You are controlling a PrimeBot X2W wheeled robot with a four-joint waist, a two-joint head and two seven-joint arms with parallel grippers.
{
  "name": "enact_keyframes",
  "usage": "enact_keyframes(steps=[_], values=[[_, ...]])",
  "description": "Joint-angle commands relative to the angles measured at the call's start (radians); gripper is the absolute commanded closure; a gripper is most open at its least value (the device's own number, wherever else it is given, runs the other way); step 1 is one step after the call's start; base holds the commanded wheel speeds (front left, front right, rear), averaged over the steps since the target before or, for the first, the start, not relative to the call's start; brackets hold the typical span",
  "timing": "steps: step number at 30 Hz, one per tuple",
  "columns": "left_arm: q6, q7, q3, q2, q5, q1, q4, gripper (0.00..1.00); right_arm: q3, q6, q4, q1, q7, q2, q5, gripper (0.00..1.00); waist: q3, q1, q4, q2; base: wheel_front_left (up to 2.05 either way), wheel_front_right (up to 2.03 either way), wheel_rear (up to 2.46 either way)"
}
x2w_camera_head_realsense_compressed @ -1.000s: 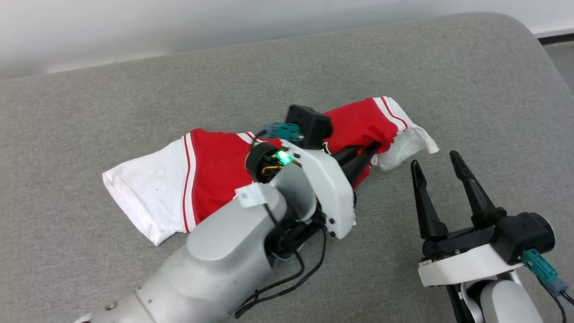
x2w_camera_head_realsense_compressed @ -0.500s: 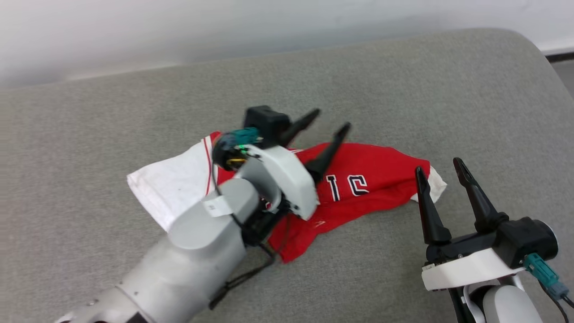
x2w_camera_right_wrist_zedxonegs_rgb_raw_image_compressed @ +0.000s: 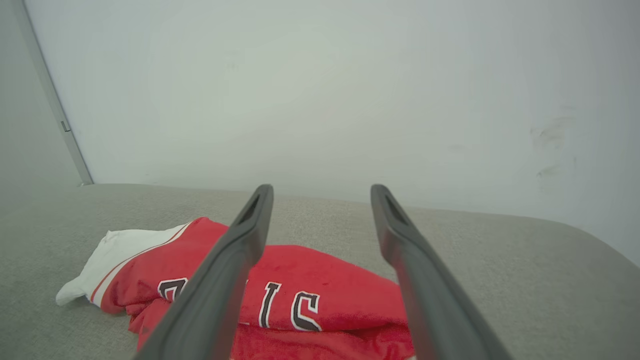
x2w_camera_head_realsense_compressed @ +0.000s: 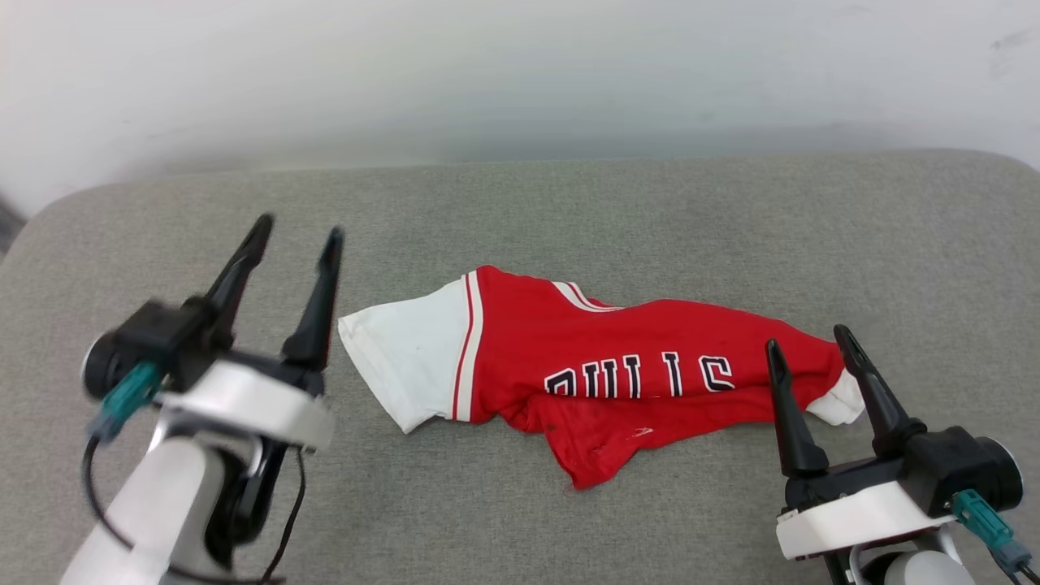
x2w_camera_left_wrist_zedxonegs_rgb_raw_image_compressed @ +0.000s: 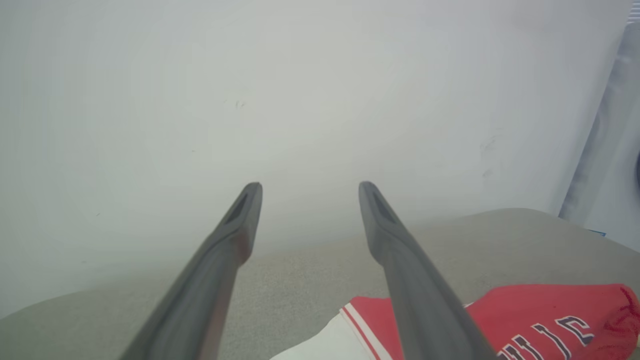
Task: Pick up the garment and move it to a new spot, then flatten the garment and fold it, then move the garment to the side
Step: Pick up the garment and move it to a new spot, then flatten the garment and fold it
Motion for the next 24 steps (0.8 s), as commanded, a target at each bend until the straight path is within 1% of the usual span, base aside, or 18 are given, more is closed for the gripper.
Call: enact_keyframes(steps=[1,4,5,6,9,10,12,15,17,21,24], values=[[0.004,-0.002,0.039,-0.013,0.021,0.067,-0.038,0.0,-0.001,-0.001,-0.001,0.014,-0.002,-0.001,-0.004,0.0,-0.007,0.0001,0.011,0.0,0.0,0.0,0.0],[-0.01,-0.002,0.116,-0.043,0.086,0.196,-0.111,0.0,0.002,-0.001,-0.001,0.021,-0.002,-0.001,-0.004,0.0,-0.011,0.0001,0.017,0.0,0.0,0.0,0.0],[-0.013,-0.002,0.133,-0.066,0.101,0.236,-0.132,0.0,0.002,-0.001,-0.001,0.025,-0.002,-0.001,-0.004,0.0,-0.012,0.0001,0.02,0.0,0.0,0.0,0.0],[-0.013,-0.002,0.133,-0.066,0.101,0.236,-0.132,0.0,0.002,-0.001,-0.001,0.025,-0.002,-0.001,-0.004,0.0,-0.012,0.0001,0.02,0.0,0.0,0.0,0.0],[-0.038,-0.002,0.172,-0.124,0.154,0.329,-0.168,0.0,0.0,-0.001,-0.001,0.03,-0.002,-0.001,-0.002,0.0,-0.013,0.0001,0.024,0.0,0.0,0.0,0.0],[-0.046,-0.002,0.19,-0.154,0.161,0.355,-0.174,0.0,0.0,-0.001,-0.001,0.03,-0.002,-0.001,-0.003,0.0,-0.013,0.0001,0.025,0.0,0.0,0.0,0.0],[-0.071,-0.003,0.213,-0.193,0.196,0.392,-0.184,0.0,-0.001,-0.001,-0.001,0.028,-0.002,-0.001,-0.002,0.0,-0.014,0.0001,0.025,0.0,0.0,0.0,0.0],[-0.1,-0.003,0.243,-0.247,0.235,0.424,-0.182,0.0,-0.006,-0.001,0.0,0.028,-0.002,-0.001,-0.001,0.0,-0.016,0.0001,0.027,0.0,0.0,0.0,0.0],[-0.119,-0.003,0.265,-0.274,0.253,0.426,-0.184,0.0,-0.006,-0.001,0.003,0.028,-0.002,-0.001,-0.003,0.0,-0.017,0.0001,0.028,0.0,0.0,0.0,0.0],[-0.145,-0.003,0.29,-0.3,0.29,0.413,-0.175,0.0,-0.003,-0.001,0.004,0.03,-0.002,-0.001,-0.011,0.0,-0.022,0.0001,0.027,0.0,0.0,0.0,0.0],[-0.156,-0.003,0.302,-0.31,0.305,0.407,-0.172,0.0,0.003,-0.001,-0.001,0.024,-0.002,-0.001,-0.026,0.0,-0.018,0.0001,0.028,0.0,0.0,0.0,0.0]])
